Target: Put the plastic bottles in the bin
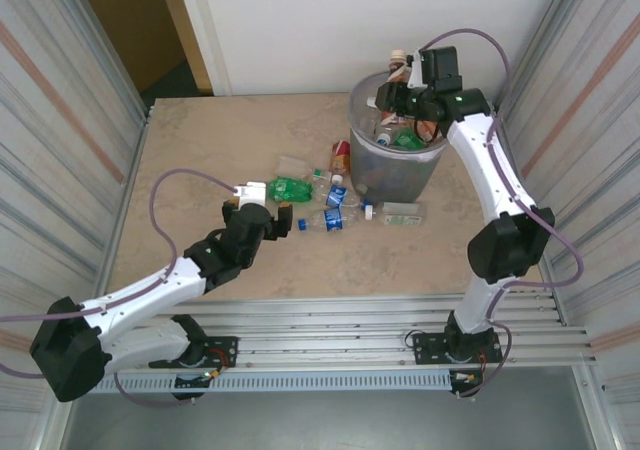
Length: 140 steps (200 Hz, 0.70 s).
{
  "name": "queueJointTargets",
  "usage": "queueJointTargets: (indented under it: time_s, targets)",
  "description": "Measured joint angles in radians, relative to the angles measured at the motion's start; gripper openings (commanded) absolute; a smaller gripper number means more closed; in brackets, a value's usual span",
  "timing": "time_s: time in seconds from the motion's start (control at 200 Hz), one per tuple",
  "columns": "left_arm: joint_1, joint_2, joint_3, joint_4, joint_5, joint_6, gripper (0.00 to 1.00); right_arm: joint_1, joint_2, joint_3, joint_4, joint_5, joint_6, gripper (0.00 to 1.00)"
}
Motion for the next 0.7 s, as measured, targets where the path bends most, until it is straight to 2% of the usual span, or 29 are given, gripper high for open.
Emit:
queueJointTargets:
  time_s: [0.306, 0.521, 0.701]
  targets:
    - [0.002, 0.010, 0.000, 0.000, 0.006, 0.000, 0.99, 0.064, 0.077, 0.084, -0.082, 0.005, 0.000, 0.54]
    - [0.002, 0.015, 0.000, 0.000, 0.006, 0.000, 0.99, 0.066, 0.082, 0.093, -0.139, 0.007, -0.001, 0.59]
    - [0.002, 0.021, 0.000, 0.000, 0.006, 0.000, 0.99, 0.072, 0.082, 0.093, -0.179, 0.008, -0.005, 0.70]
